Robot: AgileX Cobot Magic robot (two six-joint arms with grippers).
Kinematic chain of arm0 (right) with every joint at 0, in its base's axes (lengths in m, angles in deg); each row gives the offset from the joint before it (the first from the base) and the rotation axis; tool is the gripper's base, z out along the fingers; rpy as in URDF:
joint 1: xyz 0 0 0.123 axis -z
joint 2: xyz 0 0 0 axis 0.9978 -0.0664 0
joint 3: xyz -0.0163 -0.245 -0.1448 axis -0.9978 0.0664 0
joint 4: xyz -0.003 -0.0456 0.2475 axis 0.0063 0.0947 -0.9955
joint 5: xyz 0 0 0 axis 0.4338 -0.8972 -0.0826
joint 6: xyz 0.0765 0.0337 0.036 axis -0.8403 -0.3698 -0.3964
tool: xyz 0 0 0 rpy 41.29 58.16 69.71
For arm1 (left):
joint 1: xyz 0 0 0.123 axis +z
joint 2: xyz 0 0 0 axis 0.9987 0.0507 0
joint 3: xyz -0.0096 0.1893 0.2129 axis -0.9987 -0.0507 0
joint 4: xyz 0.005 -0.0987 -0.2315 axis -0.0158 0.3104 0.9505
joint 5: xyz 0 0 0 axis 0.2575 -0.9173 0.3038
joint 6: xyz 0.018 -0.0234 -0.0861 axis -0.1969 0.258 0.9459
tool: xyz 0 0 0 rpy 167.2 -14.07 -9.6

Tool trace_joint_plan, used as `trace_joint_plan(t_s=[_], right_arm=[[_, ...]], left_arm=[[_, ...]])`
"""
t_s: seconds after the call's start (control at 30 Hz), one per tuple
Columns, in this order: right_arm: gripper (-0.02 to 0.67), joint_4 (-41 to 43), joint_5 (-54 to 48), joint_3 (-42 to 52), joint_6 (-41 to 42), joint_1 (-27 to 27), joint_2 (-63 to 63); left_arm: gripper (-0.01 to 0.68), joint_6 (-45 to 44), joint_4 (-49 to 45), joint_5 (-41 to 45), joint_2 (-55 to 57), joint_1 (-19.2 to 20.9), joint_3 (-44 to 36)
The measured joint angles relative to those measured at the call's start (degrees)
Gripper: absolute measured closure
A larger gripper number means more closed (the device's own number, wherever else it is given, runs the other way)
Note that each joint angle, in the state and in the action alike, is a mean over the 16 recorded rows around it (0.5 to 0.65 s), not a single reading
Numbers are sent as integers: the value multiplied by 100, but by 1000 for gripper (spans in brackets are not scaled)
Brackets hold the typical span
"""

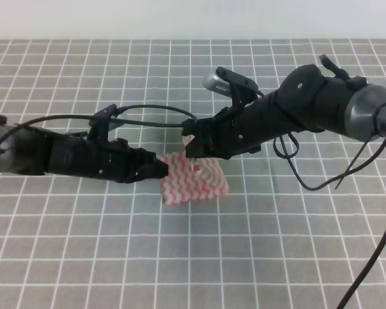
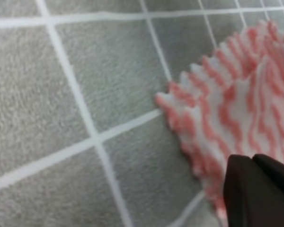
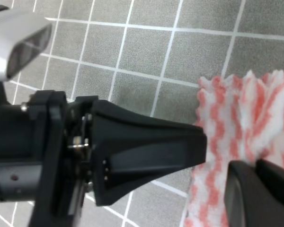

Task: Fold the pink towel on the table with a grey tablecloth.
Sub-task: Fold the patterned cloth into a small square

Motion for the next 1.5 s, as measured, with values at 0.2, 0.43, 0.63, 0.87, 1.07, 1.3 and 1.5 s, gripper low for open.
trace_joint_plan(t_s=[0.2,0.43,0.63,0.87,1.07,1.3,1.5], right_arm=[[661,-24,-54,-43,0,-8,0],[661,-49,-142,-208,-1,-88,-3],[661,-52,-181,-351,-5,-178,-86],[661,47,-124,-399,-31,-238,-244],[661,275,-89,-399,-134,-196,-351],[661,519,-123,-399,-263,-152,-369],[661,560,-206,-399,-306,-148,-370]], left_arm=[[675,-53,93,-15,108,0,0],[675,-59,113,-15,143,0,0],[675,-62,113,-6,143,0,0],[675,-63,111,30,144,0,0],[676,-65,95,39,149,0,2],[676,-68,79,53,156,-1,4],[677,-69,81,86,137,-1,4]])
